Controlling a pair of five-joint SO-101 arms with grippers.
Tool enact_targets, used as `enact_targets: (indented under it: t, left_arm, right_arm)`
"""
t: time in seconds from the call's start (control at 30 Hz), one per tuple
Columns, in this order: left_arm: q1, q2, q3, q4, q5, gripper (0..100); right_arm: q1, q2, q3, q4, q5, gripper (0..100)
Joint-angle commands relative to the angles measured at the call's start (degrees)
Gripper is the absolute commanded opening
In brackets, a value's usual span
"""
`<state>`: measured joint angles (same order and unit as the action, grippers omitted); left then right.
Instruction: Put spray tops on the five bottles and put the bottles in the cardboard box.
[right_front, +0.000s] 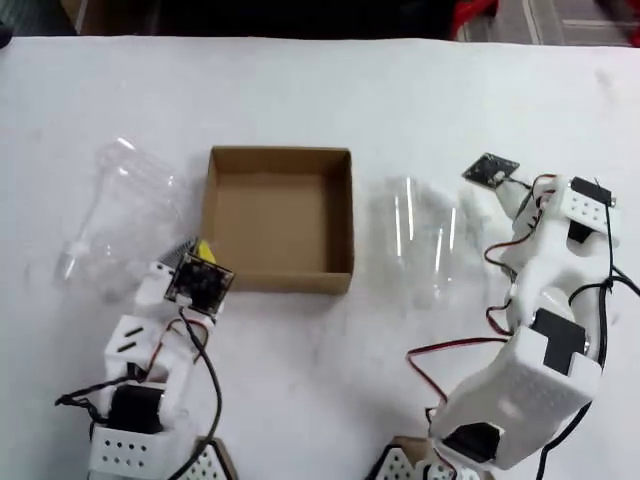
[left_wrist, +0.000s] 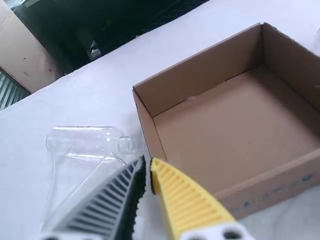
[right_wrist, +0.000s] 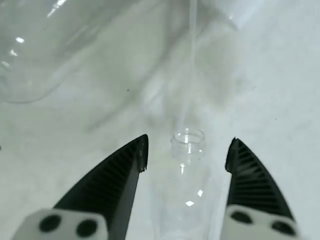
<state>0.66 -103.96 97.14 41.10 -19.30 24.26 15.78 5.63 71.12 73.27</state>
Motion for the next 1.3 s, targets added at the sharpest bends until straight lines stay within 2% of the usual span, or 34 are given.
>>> enact_targets:
  t: [0.0,0.73,0.8,1.03,1.27]
  left_arm:
    - [0.1,-0.6,-0.8,-1.4,-0.4,2]
    - [0.1,-0.6,-0.7,-1.3,-0.6,2]
    - [0.1,-0.6,-0.7,-1.3,-0.6,2]
    - [0.4,-0.6,-0.6,-1.3,-0.6,2]
    - [0.5,-0.6,-0.6,-1.3,-0.4,2]
  right_arm:
    - [0.6,-0.6,-2.2,-1.2,-0.3,22.6]
    - [0.3,2.3,-2.5,-1.4,-0.4,22.5]
    - [0.4,2.4,-2.5,-1.5,-0.4,20.0]
    - [1.4,2.2,-2.5,-4.5,-0.4,1.9]
    - [2.4,-2.5,-6.9,-1.7,-0.8,1.9]
